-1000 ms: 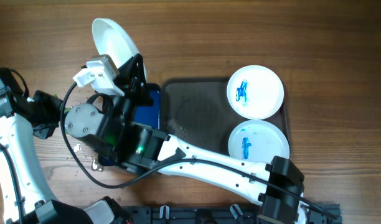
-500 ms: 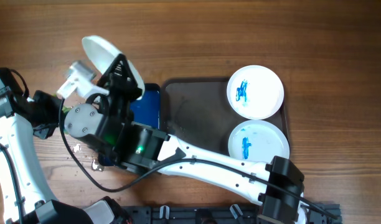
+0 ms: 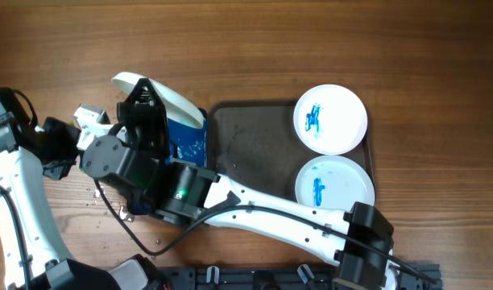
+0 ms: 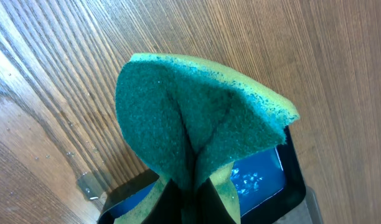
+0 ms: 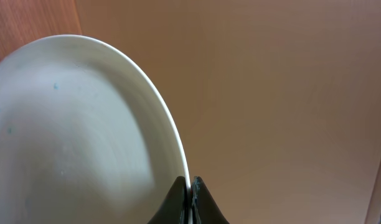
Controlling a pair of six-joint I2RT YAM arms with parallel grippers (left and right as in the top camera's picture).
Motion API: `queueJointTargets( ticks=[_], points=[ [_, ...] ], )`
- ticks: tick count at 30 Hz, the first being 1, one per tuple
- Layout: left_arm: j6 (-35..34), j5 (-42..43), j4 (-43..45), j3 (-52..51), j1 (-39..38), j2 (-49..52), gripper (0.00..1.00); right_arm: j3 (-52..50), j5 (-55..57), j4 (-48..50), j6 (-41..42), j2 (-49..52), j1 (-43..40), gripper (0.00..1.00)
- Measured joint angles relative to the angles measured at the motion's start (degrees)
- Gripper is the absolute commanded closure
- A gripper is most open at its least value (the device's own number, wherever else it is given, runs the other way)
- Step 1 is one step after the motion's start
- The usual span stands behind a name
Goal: Clean dirty plates on tray and stack at the side
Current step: 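Carry the plate to the upper right table area with the right gripper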
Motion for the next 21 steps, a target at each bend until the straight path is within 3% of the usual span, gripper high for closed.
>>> queueJointTargets(
  ticks=[7, 11, 13, 18, 21],
  points=[
    [0.0, 0.0, 0.0, 0.0, 0.0, 0.0, 0.96, 0.0, -0.15, 1.31, -5.55, 0.0, 0.0, 0.96],
    [0.0, 0.0, 0.0, 0.0, 0.0, 0.0, 0.96, 0.0, -0.22, 0.94, -1.2, 0.0, -0.02, 0.96],
    [0.0, 0.0, 0.0, 0.0, 0.0, 0.0, 0.96, 0.46, -0.74, -3.93, 7.32, -0.02, -0.26, 0.96],
    [0.02, 0.0, -0.02, 0.0, 0.0, -0.04, 0.96, 0.83, -15.58, -29.92, 48.3, 0.11, -4.26, 0.96],
    [0.02, 0.0, -0.02, 0.0, 0.0, -0.04, 0.96, 0.83, -26.64, -35.26, 67.56, 0.13, -9.46, 0.96]
  ],
)
